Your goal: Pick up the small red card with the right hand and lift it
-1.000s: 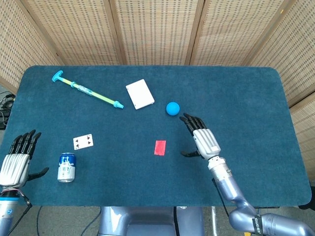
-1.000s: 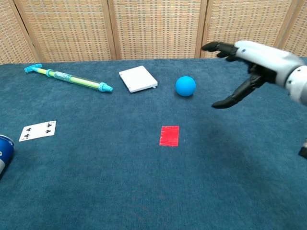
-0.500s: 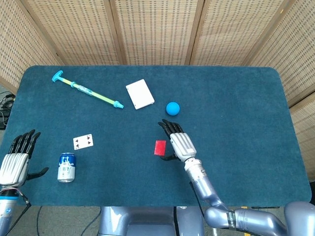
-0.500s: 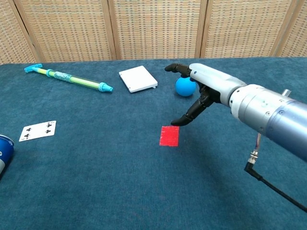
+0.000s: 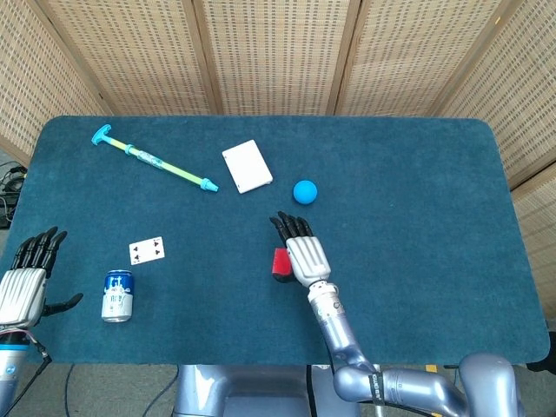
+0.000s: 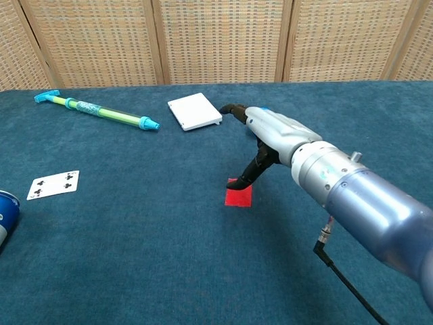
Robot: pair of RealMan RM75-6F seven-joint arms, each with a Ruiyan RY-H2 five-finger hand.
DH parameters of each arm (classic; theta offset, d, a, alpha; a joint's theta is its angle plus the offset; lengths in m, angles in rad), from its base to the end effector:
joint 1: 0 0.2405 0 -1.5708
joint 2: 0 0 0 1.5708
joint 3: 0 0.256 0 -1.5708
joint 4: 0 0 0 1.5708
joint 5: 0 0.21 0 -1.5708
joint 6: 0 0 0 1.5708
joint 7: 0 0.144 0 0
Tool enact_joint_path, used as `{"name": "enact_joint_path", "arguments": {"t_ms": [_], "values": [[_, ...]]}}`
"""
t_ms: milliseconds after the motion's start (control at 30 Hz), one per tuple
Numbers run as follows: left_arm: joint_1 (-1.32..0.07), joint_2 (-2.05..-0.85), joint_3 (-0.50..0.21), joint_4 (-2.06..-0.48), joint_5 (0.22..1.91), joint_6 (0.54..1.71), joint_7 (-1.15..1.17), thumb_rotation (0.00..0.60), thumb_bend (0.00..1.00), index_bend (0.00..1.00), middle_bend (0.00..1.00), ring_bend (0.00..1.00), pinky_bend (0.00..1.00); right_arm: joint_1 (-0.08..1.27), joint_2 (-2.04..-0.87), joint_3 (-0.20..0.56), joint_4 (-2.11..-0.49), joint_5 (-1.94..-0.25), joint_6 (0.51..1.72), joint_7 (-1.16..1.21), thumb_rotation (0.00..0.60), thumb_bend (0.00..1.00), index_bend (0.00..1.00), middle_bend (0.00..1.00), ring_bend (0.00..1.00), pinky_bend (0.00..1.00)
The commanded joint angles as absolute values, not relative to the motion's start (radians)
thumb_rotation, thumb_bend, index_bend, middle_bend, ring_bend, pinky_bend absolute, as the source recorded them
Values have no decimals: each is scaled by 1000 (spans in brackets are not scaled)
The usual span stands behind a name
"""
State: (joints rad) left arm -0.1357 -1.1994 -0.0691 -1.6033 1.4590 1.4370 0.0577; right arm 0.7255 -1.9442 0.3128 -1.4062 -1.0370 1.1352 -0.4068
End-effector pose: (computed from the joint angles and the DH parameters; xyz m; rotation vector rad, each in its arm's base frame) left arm -0.3017 0.2000 0.1322 -1.3960 -0.9269 -0.9193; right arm -0.0745 -0.3144 -0.0878 1.6228 -1.2132 1.1774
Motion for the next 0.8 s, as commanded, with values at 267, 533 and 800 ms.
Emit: {"name": "enact_joint_path", "arguments": {"t_ms": [267,533,800], "values": [[-136,-1192,-69,-1605,1460,1439,41,600,127,0,0,0,34,753,-2045,295,-1304,-1020,1163,-501,600,297,49,0,0,0],[-138,-1190,-69,-1603,1458,1436,32,600,127,0,0,0,34,768,-2095,307,-1241,-1010,1157,-530,600,296,49,0,0,0],[-141,-1191,-68,-1600,1454,1430,32,600,127,0,0,0,35,776,-2124,315,-1168,-1003,1141,-544,600,296,49,0,0,0]]}}
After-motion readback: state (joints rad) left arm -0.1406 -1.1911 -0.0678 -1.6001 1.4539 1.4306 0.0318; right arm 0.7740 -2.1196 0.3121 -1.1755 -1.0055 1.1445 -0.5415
